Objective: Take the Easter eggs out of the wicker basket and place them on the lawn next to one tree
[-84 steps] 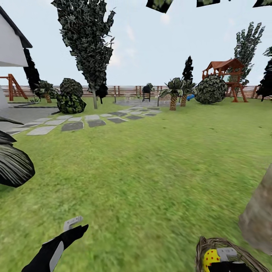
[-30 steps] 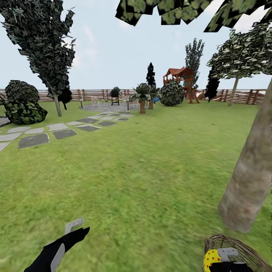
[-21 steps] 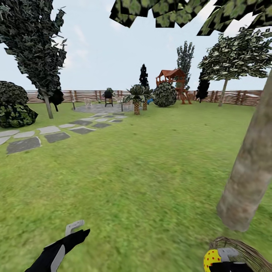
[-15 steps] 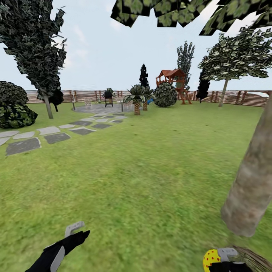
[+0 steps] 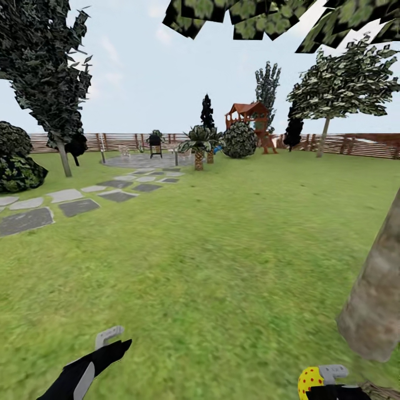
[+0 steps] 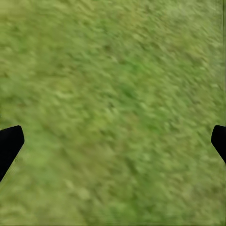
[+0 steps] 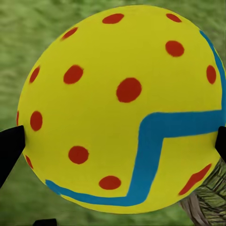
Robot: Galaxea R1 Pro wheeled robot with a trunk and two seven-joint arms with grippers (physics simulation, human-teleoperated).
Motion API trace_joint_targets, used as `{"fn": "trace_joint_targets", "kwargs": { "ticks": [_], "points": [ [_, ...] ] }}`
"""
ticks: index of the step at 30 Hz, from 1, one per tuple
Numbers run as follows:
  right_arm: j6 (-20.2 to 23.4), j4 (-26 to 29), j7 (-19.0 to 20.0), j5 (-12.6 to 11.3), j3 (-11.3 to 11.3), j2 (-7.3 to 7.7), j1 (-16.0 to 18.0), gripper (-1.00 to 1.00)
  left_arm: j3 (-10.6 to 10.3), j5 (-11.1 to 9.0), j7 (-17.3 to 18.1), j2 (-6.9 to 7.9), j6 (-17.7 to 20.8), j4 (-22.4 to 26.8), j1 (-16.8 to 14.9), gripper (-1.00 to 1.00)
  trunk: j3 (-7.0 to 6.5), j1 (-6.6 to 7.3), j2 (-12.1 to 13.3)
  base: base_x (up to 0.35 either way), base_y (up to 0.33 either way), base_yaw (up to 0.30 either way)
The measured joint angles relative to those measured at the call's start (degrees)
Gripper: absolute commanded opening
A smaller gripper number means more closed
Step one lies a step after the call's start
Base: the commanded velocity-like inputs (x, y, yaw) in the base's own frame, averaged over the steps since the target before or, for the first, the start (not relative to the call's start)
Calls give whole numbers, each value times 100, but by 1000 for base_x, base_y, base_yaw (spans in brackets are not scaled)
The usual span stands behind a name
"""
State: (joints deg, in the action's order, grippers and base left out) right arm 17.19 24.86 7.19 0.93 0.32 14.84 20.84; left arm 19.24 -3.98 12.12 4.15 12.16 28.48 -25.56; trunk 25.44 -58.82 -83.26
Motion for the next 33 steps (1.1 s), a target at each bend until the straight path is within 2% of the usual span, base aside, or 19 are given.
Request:
{"fn": "trace_joint_targets", "kwargs": {
  "ticks": [14, 16, 19, 23, 33],
  "points": [
    [10, 0, -6, 2, -1, 5, 0, -100, -2, -4, -9, -16, 10, 16, 0, 100, -297, 308, 562, 271, 232, -272],
    [13, 0, -8, 2, 0, 1, -1, -100, 29, -17, -19, 34, 24, 214, -1, 100, -339, 352, 642, 285, 208, -249],
    [11, 0, -9, 2, -5, 0, -2, -100, 53, -15, -66, 60, 40, 807, 0, 100, -398, 418, 762, 292, 192, -243],
    [30, 0, -4, -4, -15, 23, 0, -100, 72, -46, -72, 21, 12, 1214, 0, 100, -471, 506, 923, 303, 170, -240],
    [41, 8, -1, -6, -16, 16, -3, -100, 79, -49, -72, -12, 10, 1225, 1, 100, -651, 726, 1324, 306, 164, -213]
  ]
}}
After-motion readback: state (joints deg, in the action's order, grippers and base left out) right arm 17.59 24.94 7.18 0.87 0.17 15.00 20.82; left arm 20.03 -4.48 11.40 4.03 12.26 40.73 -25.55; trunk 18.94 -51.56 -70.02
